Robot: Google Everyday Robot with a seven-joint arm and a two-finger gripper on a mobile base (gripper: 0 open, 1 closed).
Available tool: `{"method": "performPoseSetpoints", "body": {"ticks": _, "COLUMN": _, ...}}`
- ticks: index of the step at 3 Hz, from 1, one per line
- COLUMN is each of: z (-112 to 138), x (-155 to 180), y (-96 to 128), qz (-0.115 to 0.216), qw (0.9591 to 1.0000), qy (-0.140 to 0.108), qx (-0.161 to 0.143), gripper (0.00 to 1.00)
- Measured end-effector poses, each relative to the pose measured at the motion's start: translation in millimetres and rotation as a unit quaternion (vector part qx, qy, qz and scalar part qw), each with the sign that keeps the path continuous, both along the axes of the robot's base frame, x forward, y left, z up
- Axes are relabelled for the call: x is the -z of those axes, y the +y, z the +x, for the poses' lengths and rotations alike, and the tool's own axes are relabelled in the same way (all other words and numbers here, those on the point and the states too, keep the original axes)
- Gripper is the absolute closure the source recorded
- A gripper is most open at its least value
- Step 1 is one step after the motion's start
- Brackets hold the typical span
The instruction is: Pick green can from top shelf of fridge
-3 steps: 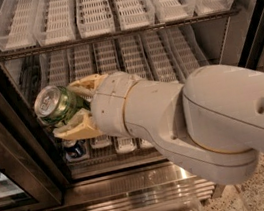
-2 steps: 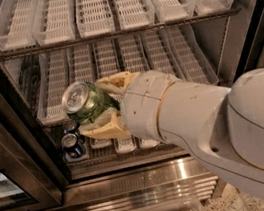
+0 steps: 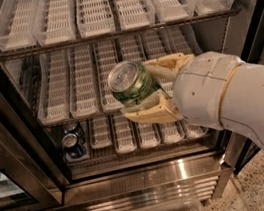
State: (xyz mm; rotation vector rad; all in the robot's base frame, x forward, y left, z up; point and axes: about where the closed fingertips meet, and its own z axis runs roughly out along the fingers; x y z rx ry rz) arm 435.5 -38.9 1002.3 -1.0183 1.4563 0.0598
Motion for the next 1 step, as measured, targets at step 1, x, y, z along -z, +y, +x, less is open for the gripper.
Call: {"method": "performPoseSetpoints", "body": {"ticks": 1, "z": 0.0, "x": -0.6, "y": -1.6, "qz": 0.001, "qw": 1.0000, "qy": 0.000, "qx": 0.001, "gripper": 1.00}}
